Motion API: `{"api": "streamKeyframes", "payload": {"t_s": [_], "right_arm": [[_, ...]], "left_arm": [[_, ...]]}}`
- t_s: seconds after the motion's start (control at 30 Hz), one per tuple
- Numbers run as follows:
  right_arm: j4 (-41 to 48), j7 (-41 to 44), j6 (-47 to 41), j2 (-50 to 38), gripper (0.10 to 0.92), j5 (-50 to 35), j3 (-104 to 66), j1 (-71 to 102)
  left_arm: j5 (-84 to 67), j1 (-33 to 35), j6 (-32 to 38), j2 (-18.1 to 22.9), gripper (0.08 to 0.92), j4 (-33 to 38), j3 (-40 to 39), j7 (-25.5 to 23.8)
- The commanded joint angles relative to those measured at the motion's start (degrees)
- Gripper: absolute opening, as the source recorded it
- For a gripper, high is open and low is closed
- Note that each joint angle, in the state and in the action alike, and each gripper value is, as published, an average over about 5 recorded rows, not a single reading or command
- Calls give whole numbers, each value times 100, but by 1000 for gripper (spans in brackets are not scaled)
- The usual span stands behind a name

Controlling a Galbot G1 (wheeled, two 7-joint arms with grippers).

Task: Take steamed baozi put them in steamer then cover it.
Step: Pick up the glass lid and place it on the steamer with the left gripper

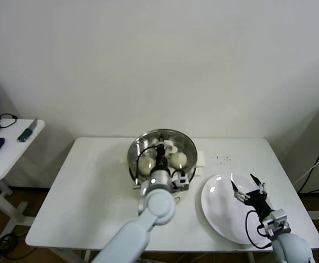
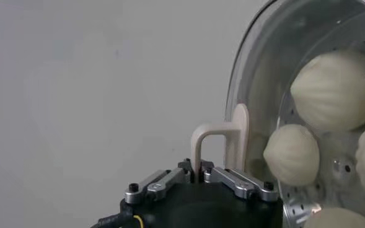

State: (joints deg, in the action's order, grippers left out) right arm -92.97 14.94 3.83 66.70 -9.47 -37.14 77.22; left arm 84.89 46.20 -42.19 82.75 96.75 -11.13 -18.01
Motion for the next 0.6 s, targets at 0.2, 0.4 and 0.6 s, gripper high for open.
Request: {"api": "streamKeyframes", "payload": {"t_s": [0.2,0.4,0.6], "right_arm": [[-13,116,45,56,823,98,4,15],[-15,151,57,74,823,103,-12,30],[-15,191,70,103,823,115,-28,46]], "left_arm": [[-27,-85,-281,66,150,-311,-81,131],[-34,-88,-281,77,150,-375,-88,185],[-78,-67,-281,92,150,-408,-82,235]]}}
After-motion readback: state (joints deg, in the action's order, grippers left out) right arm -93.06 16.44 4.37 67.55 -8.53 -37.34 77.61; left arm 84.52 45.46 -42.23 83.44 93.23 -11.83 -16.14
